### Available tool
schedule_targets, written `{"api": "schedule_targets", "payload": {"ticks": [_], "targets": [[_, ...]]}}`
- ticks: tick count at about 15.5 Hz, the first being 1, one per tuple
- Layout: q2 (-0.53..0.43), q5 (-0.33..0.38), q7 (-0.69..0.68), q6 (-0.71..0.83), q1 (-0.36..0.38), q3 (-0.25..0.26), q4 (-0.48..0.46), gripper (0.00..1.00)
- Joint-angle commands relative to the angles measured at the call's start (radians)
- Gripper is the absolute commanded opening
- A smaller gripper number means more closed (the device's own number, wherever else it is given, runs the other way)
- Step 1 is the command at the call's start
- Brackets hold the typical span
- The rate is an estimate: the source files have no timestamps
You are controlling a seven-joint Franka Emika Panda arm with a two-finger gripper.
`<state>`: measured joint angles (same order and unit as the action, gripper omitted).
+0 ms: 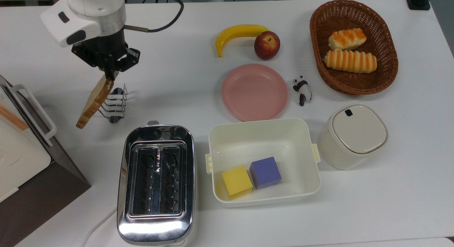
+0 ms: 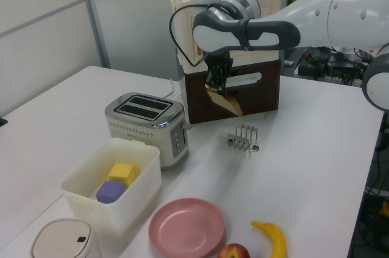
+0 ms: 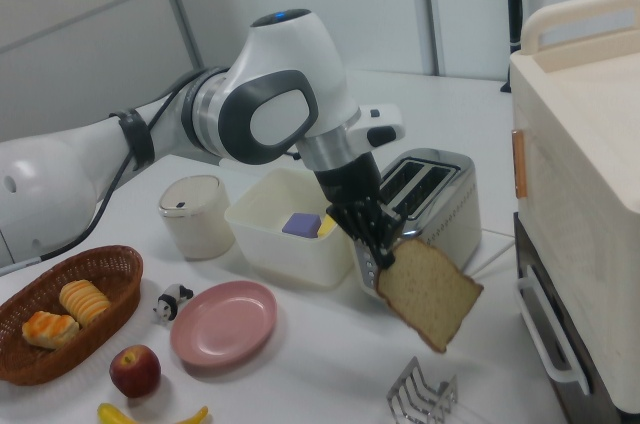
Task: Put the bread in the toaster
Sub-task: 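Lift the bread slice out of the rack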
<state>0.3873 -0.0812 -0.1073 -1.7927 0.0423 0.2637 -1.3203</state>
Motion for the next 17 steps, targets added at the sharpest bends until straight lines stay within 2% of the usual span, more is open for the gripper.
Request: {"api": "schedule_targets", "payload": {"ticks": [1, 9, 14, 17], "targets": [[-0.024, 0.095, 0.109, -0.117, 0.004, 0.003, -0.019, 0.0], [-0.025, 0.236, 0.316, -0.342, 0.011, -0.003, -0.02, 0.0], [-0.022, 0.323, 0.333, -0.537, 0.019, -0.012, -0.023, 0.0], [-0.021, 0.336, 0.325, -0.609, 0.042, -0.015, -0.022, 0.0]]}}
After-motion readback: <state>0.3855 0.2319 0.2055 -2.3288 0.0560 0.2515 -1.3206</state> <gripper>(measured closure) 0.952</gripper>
